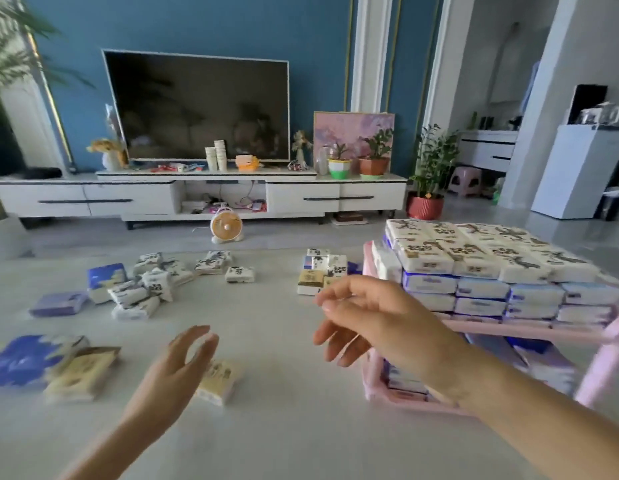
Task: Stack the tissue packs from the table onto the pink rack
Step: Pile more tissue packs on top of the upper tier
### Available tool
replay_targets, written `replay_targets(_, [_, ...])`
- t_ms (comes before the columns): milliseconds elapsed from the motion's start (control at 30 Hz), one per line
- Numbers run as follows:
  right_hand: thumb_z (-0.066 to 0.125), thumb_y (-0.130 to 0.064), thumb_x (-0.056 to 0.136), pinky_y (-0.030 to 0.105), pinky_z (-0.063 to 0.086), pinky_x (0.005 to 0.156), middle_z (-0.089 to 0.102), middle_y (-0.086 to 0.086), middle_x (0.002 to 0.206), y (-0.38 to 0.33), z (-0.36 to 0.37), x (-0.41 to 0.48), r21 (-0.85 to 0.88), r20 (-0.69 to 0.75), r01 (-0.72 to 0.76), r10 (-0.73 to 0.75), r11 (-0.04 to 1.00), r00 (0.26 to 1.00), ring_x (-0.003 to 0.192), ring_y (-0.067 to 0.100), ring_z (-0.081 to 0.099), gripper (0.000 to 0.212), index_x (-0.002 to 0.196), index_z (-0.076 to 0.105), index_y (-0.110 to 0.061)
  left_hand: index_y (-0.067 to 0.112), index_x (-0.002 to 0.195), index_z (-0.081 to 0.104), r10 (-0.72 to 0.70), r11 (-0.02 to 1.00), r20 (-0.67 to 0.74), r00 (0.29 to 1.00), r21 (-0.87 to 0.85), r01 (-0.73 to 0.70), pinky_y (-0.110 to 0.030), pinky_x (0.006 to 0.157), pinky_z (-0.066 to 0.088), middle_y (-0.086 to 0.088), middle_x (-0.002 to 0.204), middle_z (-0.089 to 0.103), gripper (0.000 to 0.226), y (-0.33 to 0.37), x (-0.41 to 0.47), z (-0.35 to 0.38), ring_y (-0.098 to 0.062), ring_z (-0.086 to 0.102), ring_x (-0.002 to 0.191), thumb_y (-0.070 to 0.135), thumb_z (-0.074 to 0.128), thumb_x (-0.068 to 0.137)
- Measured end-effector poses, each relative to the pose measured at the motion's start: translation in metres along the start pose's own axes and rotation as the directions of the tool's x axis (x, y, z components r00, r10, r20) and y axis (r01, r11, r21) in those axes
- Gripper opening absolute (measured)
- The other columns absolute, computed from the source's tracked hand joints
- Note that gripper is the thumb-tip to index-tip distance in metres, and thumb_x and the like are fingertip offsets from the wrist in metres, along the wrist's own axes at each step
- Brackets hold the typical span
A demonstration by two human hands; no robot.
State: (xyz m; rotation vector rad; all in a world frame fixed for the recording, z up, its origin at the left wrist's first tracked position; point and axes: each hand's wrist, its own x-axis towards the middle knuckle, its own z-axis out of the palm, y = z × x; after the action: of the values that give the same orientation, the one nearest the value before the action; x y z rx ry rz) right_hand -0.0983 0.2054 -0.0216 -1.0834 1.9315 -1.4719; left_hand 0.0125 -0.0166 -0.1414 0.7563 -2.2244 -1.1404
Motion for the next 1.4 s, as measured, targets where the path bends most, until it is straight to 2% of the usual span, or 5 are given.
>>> replay_targets(567, [0.050,-0.001,0.089,0.021,0.046,0.049,0.060,0.007,0.076,0.085,0.174,0.207,0.185,-0.007,-0.348,0.356,0.919,0.935,0.057,0.014,0.052,0.010,0.091,0.054,-0.010,0.010,0.132,0.045,0.328,0.864,-0.246,0.912,0.468,-0.185,-0.030,0.115,0.005,-0.008,0.152,0.023,0.040,-0.105,0.056,-0.029,-0.022,0.017,0.142,0.013,0.041,0.093])
replay_targets(733, [0.063,-0.018,0.082,0.029,0.043,0.085,0.051,0.006,0.106,0.077,0.221,0.279,-0.282,-0.081,-0.026,0.004,0.959,0.997,0.097,0.019,0.053,0.042,0.122,0.048,-0.019,0.006,0.133,0.040,0.040,0.986,-0.553,0.832,0.155,0.056,-0.037,0.109,0.026,-0.012,0.149,0.026,0.046,-0.107,0.109,-0.044,-0.027,0.027,0.135,0.001,0.040,0.088])
replay_targets(900, [0.054,-0.057,0.081,0.042,0.036,0.099,0.028,0.010,0.137,0.062,0.265,0.333,-0.817,0.115,0.219,-0.221,0.534,0.968,0.126,0.028,0.032,0.065,0.134,0.035,-0.027,0.008,0.138,0.030,-0.118,0.989,-0.669,0.734,-0.145,0.027,-0.013,0.100,0.021,-0.008,0.150,0.020,0.061,-0.108,0.120,-0.043,-0.019,0.028,0.133,-0.011,0.036,0.081])
replay_targets(1167, [0.051,-0.066,0.077,0.037,0.037,0.086,0.030,0.015,0.141,0.066,0.296,0.355,-0.953,0.103,0.082,0.057,0.293,0.993,0.125,0.034,0.038,0.078,0.136,0.037,-0.017,0.007,0.135,0.034,-0.326,0.905,-0.652,0.684,-0.425,0.025,-0.001,0.082,0.016,-0.006,0.142,0.030,0.049,-0.104,0.124,-0.054,-0.008,0.031,0.119,-0.005,0.040,0.087])
replay_targets(1400, [0.052,-0.046,0.085,0.031,0.034,0.072,0.045,0.007,0.111,0.046,0.252,0.290,-0.815,0.136,0.251,-0.249,0.522,0.959,0.098,0.028,0.050,0.039,0.107,0.051,-0.013,-0.001,0.127,0.044,-0.511,0.705,-0.395,0.764,-0.701,0.109,-0.031,0.075,0.041,-0.018,0.115,0.057,0.047,-0.070,0.131,-0.073,-0.022,0.053,0.094,0.032,0.045,0.095])
